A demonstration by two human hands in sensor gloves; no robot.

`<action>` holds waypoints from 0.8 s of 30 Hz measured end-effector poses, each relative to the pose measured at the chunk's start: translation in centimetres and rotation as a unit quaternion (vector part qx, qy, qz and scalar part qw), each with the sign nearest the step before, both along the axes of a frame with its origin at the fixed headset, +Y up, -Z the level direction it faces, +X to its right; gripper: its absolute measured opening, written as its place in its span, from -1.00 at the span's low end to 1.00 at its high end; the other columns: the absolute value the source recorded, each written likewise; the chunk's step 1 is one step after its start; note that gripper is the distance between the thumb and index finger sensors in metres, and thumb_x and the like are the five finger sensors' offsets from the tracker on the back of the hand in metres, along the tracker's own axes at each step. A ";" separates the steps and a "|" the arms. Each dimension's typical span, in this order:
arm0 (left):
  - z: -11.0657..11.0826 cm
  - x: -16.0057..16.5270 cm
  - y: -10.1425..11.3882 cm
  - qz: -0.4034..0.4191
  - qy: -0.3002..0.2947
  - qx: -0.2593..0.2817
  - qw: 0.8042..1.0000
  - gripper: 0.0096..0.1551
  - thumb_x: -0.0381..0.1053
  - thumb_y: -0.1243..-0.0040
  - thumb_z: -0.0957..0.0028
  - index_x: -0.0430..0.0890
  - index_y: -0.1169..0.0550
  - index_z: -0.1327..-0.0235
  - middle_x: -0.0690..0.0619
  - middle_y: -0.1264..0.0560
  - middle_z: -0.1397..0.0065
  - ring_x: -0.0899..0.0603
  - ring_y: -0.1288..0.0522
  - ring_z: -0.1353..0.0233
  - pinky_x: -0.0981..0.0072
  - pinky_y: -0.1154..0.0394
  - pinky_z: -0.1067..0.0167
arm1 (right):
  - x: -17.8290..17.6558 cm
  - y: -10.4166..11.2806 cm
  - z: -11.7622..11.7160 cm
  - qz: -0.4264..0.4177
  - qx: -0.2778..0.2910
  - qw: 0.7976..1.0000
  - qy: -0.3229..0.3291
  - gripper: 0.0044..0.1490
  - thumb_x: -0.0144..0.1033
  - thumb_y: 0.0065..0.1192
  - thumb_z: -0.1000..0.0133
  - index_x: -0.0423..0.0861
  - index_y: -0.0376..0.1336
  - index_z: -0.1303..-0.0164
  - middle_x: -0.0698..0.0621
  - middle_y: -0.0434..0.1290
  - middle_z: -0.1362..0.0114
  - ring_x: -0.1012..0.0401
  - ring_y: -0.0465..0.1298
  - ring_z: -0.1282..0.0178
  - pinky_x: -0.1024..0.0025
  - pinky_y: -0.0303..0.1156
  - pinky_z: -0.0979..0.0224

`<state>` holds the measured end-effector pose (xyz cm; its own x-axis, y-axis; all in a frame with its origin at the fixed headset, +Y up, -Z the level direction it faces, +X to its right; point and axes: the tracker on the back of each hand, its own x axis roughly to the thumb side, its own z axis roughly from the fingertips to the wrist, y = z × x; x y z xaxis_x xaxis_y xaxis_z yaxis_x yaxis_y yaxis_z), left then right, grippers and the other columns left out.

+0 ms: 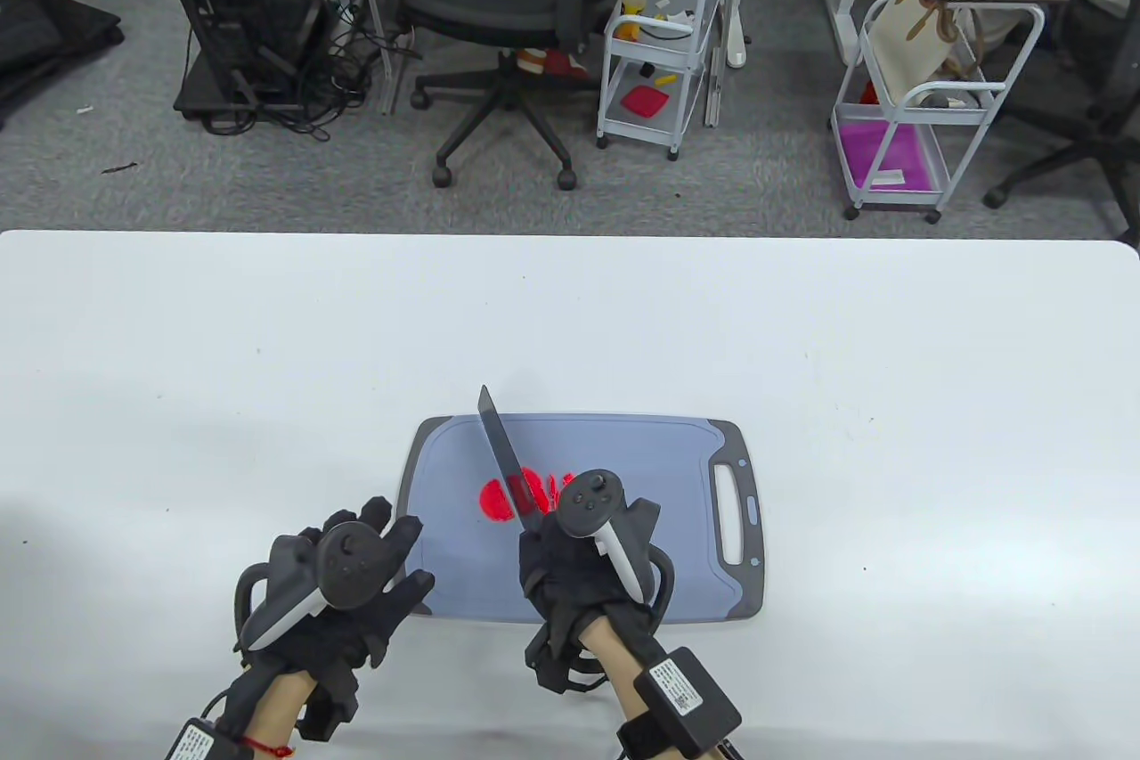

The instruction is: Chop plasticine discs into granules with repetitive downward strikes

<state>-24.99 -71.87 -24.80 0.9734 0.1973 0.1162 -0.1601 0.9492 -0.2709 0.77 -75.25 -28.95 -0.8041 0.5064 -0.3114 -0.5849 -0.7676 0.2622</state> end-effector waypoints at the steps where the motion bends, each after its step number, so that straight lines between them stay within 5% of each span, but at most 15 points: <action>1: 0.0 0.0 0.0 0.000 0.001 0.001 1.000 -0.14 0.48 0.08 -0.03 0.21 -0.37 -0.64 -0.02 -0.17 -0.85 -0.44 -0.23 -0.71 -0.45 -0.09 -0.50 | 0.1 0.4 0.2 -0.010 0.003 1.000 0.003 -0.38 0.04 0.29 -0.10 -0.20 0.42 -0.12 0.11 0.68 0.34 0.06 0.76 0.81 0.07 0.59 0.64; 7: -0.1 -0.1 0.0 0.002 0.004 -0.001 1.000 -0.14 0.48 0.08 -0.03 0.21 -0.37 -0.64 -0.03 -0.17 -0.85 -0.44 -0.23 -0.71 -0.45 -0.09 -0.50 | -0.6 2.5 0.7 -0.011 0.091 0.996 -0.014 -0.37 0.04 0.29 -0.10 -0.20 0.41 -0.14 0.10 0.67 0.32 0.05 0.76 0.80 0.06 0.59 0.63; 20: 0.0 -0.1 0.1 -0.002 0.005 -0.005 1.000 -0.14 0.48 0.08 -0.03 0.21 -0.37 -0.64 -0.03 -0.17 -0.85 -0.44 -0.23 -0.71 -0.45 -0.09 -0.50 | -4.0 0.5 0.9 0.123 0.076 0.989 0.017 -0.36 0.04 0.26 -0.11 -0.19 0.38 -0.18 0.11 0.66 0.27 0.09 0.77 0.77 0.10 0.61 0.62; 24: 0.0 -0.1 0.0 -0.002 0.004 -0.007 1.000 -0.14 0.48 0.08 -0.03 0.21 -0.37 -0.64 -0.02 -0.17 -0.85 -0.44 -0.23 -0.71 -0.45 -0.09 -0.50 | -4.2 0.8 0.6 0.118 0.006 0.993 0.020 -0.37 0.02 0.21 -0.13 -0.24 0.34 -0.14 0.13 0.64 0.31 0.08 0.76 0.81 0.09 0.60 0.65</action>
